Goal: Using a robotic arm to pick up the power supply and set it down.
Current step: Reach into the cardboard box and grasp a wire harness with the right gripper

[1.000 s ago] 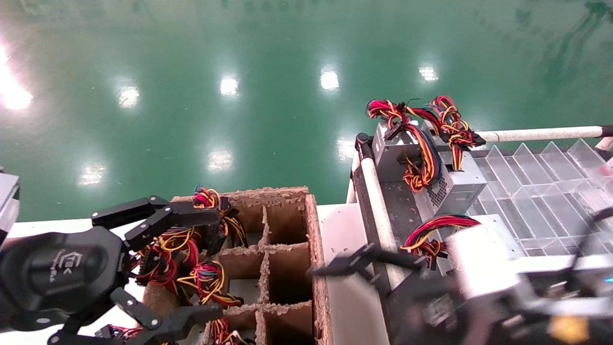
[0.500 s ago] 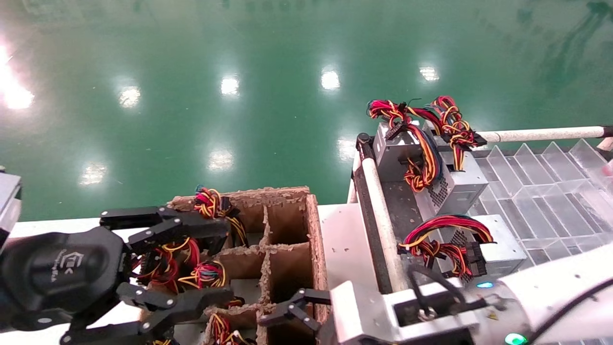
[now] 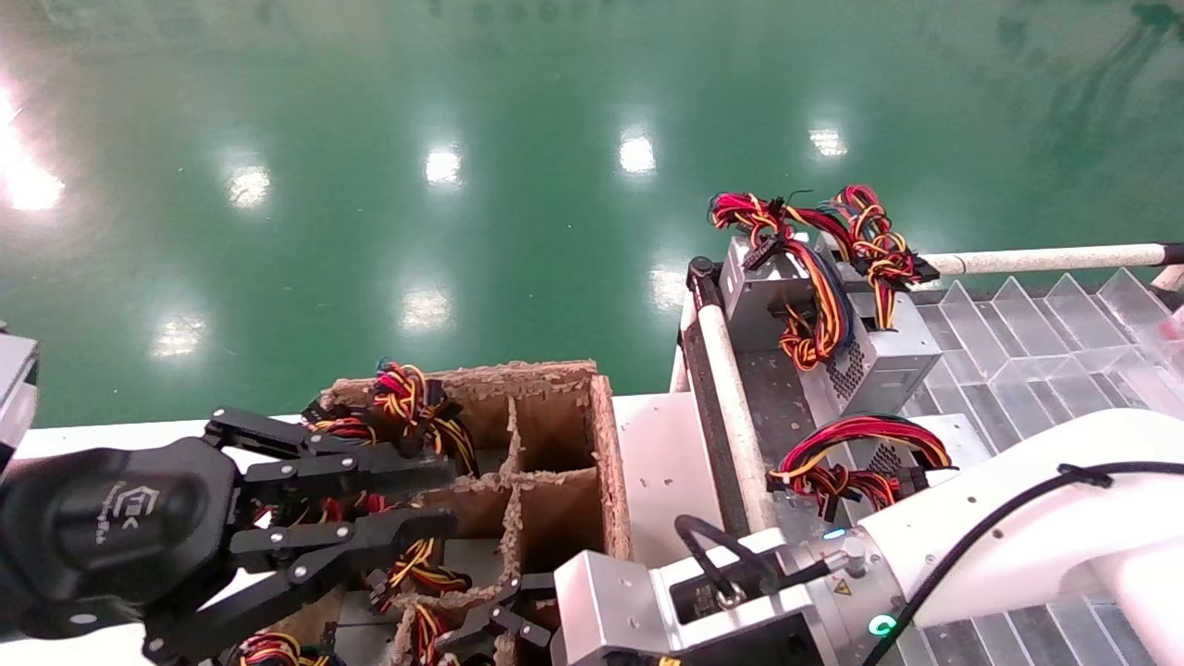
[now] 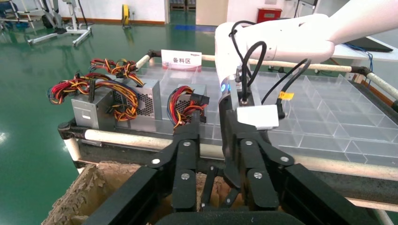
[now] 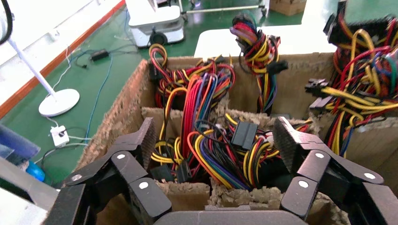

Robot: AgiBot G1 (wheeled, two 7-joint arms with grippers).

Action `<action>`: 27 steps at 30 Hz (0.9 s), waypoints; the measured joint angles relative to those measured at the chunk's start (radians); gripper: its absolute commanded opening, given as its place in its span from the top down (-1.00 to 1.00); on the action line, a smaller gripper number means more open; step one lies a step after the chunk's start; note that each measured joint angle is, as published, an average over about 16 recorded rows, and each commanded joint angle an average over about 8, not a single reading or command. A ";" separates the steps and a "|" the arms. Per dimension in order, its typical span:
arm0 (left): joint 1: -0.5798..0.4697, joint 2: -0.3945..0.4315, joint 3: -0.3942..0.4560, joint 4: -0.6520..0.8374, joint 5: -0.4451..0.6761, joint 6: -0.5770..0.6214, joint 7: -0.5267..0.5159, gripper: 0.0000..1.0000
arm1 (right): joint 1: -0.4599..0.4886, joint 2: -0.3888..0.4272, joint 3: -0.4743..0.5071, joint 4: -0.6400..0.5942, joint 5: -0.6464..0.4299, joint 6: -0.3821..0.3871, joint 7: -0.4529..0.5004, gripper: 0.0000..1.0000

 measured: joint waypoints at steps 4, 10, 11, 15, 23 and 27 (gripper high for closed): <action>0.000 0.000 0.000 0.000 0.000 0.000 0.000 1.00 | 0.016 -0.007 -0.024 -0.018 -0.008 0.003 -0.015 1.00; 0.000 0.000 0.000 0.000 0.000 0.000 0.000 1.00 | 0.032 -0.006 -0.047 -0.031 -0.017 0.013 -0.031 1.00; 0.000 0.000 0.000 0.000 0.000 0.000 0.000 1.00 | 0.033 -0.005 -0.049 -0.033 -0.018 0.014 -0.033 1.00; 0.000 0.000 0.000 0.000 0.000 0.000 0.000 1.00 | 0.038 -0.003 -0.055 -0.037 -0.019 0.021 -0.042 1.00; 0.000 0.000 0.000 0.000 0.000 0.000 0.000 1.00 | 0.045 -0.004 -0.060 -0.046 -0.021 0.030 -0.059 1.00; 0.000 0.000 0.000 0.000 0.000 0.000 0.000 1.00 | 0.050 -0.004 -0.061 -0.047 -0.019 0.030 -0.065 1.00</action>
